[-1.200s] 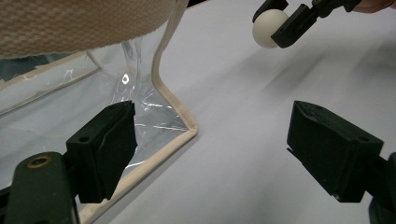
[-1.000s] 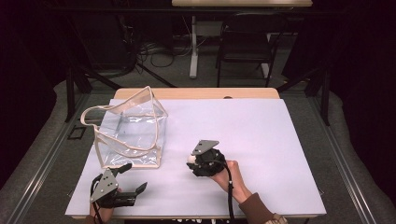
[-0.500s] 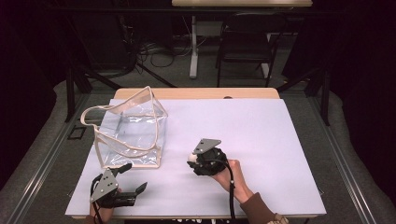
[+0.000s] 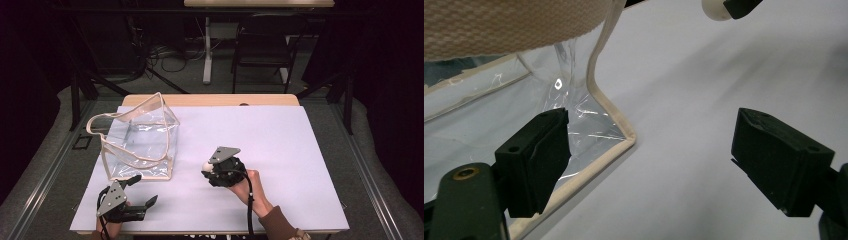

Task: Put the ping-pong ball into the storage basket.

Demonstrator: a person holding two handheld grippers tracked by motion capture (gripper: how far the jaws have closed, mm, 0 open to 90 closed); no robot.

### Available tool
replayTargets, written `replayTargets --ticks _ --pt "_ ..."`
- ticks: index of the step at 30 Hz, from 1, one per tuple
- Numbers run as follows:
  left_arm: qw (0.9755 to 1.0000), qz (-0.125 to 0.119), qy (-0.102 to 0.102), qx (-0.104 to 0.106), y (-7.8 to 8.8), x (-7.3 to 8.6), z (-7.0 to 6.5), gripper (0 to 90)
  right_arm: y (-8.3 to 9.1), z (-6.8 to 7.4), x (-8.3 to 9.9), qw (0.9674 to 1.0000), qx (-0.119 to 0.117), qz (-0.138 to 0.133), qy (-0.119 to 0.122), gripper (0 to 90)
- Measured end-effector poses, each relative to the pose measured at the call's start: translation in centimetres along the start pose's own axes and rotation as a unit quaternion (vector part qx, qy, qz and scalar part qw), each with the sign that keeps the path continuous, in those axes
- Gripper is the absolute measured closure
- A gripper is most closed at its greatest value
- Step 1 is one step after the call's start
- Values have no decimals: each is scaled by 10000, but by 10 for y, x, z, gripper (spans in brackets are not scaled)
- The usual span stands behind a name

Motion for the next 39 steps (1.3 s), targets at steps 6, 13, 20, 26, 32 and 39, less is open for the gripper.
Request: replayTargets --ticks 6,13,20,26,32,39 --pt "10000 -2 3 -1 0 0 0 159 3 0 -2 10000 14 -25 12 508" --pt "10000 -2 -1 -5 0 0 0 159 7 -2 -5 10000 43 -87 23 507" --pt "10000 -2 -10 -3 0 0 0 159 9 -1 -8 9999 63 -115 53 507" --pt "10000 -6 -9 -4 0 0 0 159 12 0 -10 9998 85 -153 66 508" --pt "10000 -3 -19 -5 1 0 0 159 14 0 -12 9998 90 -170 64 507" --pt "10000 0 -19 -7 1 0 0 159 14 0 -13 9998 66 -189 50 508"
Point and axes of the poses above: each handheld gripper's, and its own axes: y roughly backward along the jaws, x roughly out of its underside, z roughly to its left, the point moved 9 cm from there along -y, roughly forward along the jaws, and after that the axes turned 4 degrees about -z, right-handed, at the moved point
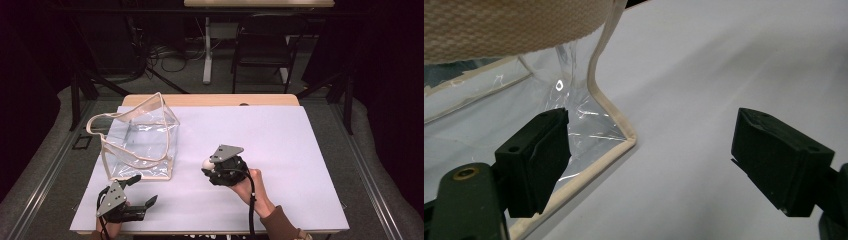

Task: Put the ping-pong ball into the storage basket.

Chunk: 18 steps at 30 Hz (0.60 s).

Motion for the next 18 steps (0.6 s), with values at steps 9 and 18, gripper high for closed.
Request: replayTargets --ticks 9,18 --pt "10000 0 16 -12 0 0 0 159 1 -1 -1 10000 -3 -18 -15 508" --pt "10000 -14 21 4 0 0 0 159 -1 -4 0 10000 9 35 -52 508"
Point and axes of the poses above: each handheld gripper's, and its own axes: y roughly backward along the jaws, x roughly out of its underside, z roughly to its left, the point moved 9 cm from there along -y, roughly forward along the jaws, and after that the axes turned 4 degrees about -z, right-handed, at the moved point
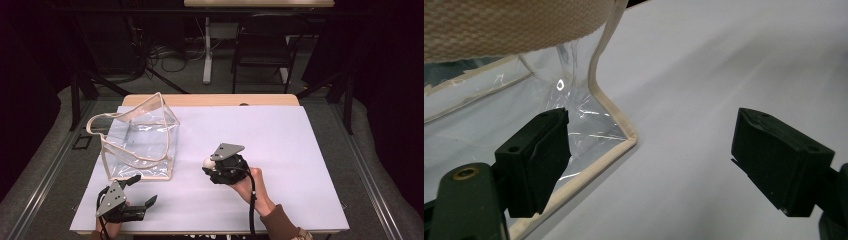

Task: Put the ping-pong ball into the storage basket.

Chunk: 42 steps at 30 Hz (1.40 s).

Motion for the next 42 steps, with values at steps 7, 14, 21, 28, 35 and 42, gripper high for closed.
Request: replayTargets --ticks 7,14,21,28,35,42 --pt "10000 -3 -20 0 0 -1 0 159 0 -3 -2 10000 17 -7 4 508" --pt "10000 -5 -27 3 -1 -1 0 159 -2 -7 -10 10000 28 -32 18 508" --pt "10000 -10 -20 10 -1 -1 0 159 -4 -10 -15 10000 46 -23 43 508" --pt "10000 -13 -28 27 -1 -1 0 159 -5 -13 -22 9999 78 -37 86 508" --pt "10000 -10 -29 24 -1 -1 0 159 -5 -16 -28 9998 101 -111 97 509" --pt "10000 -18 -22 28 -1 -1 0 159 -7 -15 -32 9998 108 -86 131 508"
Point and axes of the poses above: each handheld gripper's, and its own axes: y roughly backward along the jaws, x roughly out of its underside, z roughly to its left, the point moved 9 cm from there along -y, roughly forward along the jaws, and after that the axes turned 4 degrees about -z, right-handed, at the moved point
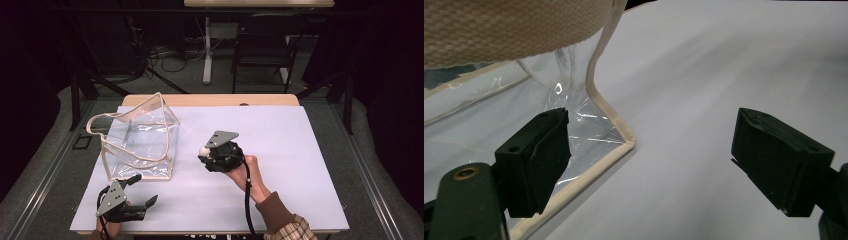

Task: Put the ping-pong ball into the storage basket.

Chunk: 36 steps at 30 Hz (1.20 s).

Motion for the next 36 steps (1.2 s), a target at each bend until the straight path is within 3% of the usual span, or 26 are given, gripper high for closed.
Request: replayTargets --ticks 36 --pt "10000 -19 8 7 -1 0 0 159 -8 -16 -19 9999 88 58 47 509"
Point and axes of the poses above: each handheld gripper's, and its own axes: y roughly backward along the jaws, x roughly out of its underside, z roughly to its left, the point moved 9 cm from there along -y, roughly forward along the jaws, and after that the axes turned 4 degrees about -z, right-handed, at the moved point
